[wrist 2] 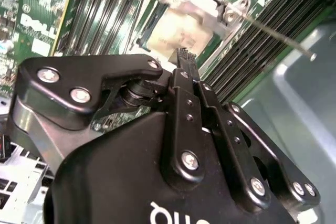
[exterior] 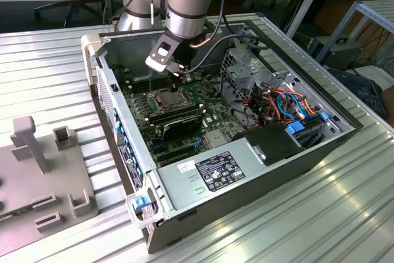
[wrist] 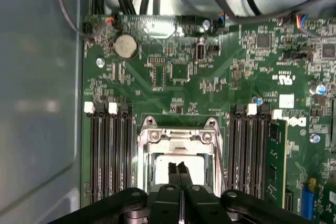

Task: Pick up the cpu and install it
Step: 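Close the cpu cover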

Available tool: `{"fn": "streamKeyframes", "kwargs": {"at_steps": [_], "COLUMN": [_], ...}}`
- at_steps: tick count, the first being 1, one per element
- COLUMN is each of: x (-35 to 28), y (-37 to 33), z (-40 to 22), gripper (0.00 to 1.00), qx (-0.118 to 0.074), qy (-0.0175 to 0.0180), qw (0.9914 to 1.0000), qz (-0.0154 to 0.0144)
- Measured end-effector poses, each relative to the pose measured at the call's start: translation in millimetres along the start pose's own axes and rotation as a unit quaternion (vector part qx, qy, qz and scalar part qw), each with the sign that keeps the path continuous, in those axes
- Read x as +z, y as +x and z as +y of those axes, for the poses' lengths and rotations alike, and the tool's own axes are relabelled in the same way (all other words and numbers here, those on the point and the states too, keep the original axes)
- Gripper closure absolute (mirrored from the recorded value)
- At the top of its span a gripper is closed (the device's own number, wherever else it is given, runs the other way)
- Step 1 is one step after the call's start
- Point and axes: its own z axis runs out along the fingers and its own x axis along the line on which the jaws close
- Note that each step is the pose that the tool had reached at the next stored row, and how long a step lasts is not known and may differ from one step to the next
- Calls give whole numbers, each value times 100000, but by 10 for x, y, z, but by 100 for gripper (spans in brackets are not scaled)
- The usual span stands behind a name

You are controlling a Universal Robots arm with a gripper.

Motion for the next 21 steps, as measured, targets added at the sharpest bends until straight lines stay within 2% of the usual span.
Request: {"fn": "streamKeyframes", "kwargs": {"at_steps": [5,7,11,15,16,19,21], "x": [53,59,71,74,75,79,79], "y": [0,0,5,6,7,8,8], "z": [-79,-101,-211,-264,-297,-336,-336], "gripper": [89,89,89,89,89,89,89], "qx": [1,3,7,3,4,4,-1], "qy": [7,6,0,1,6,2,5], "qw": [100000,100000,100000,100000,100000,100000,100000], "qz": [-8,-9,2,1,-5,5,-7]}}
